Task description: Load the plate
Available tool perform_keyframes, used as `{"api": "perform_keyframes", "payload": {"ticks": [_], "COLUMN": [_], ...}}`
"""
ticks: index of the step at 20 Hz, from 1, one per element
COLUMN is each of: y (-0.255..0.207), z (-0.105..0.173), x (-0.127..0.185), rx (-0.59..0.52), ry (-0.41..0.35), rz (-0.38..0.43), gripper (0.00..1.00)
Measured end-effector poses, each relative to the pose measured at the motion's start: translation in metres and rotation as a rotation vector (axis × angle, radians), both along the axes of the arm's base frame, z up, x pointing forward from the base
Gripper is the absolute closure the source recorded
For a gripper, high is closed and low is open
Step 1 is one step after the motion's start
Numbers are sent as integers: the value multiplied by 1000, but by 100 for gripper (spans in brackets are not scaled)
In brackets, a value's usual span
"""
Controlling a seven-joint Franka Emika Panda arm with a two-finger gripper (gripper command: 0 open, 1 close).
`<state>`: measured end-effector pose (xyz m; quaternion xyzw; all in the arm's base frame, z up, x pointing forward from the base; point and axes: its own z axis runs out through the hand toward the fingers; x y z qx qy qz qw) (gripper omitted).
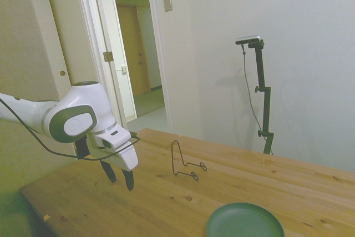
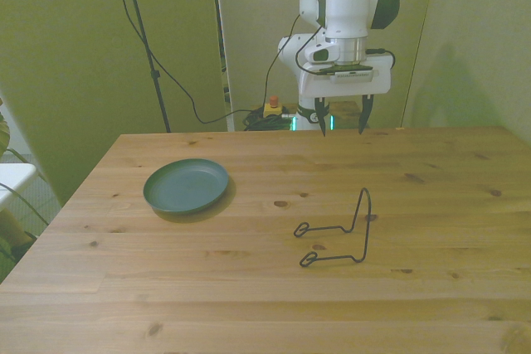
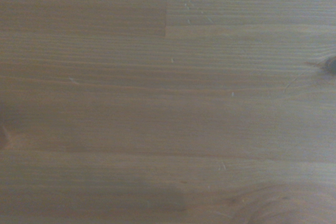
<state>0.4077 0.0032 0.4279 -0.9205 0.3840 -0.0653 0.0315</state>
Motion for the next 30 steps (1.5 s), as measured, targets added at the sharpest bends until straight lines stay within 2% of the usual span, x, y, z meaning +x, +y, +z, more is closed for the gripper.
{"api": "perform_keyframes", "payload": {"ticks": [6, 9, 19, 25, 30], "y": [-5, -23, -128, -205, -238], "z": [4, 13, 35, 44, 44], "x": [1, 1, -13, -29, -36], "rx": [10, -1, -101, -144, -166], "ry": [-10, -19, -24, -22, -30], "rz": [-12, -25, -44, -93, -105], "gripper": [0, 0, 0, 0, 0]}}
